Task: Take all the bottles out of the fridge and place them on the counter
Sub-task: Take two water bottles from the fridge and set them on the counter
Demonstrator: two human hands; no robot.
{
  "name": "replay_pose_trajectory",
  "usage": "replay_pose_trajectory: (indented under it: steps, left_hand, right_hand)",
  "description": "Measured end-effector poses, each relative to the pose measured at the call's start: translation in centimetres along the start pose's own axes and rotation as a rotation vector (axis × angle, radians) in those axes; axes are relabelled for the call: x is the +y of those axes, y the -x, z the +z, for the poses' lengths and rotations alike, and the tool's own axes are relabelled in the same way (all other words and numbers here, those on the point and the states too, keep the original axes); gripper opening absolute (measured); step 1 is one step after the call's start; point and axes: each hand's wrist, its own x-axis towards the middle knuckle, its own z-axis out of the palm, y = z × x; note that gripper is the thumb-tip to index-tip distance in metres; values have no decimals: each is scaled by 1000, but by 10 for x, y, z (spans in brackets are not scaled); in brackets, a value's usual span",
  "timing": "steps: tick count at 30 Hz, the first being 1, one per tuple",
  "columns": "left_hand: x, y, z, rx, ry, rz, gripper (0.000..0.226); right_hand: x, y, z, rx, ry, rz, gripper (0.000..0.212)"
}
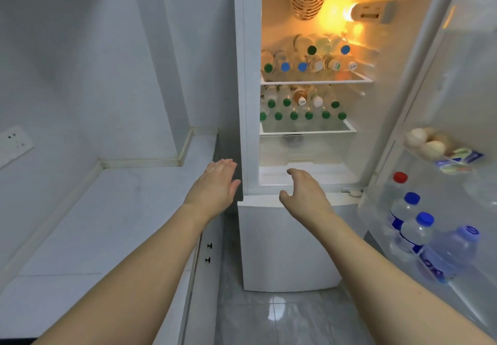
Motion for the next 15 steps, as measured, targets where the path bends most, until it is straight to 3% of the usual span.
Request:
replay_pose_trajectory:
  steps: [15]
  left_hand:
    - [64,-166,40,14,-4,131,49]
  right_hand:
    - [81,-129,-52,56,-32,40,57]
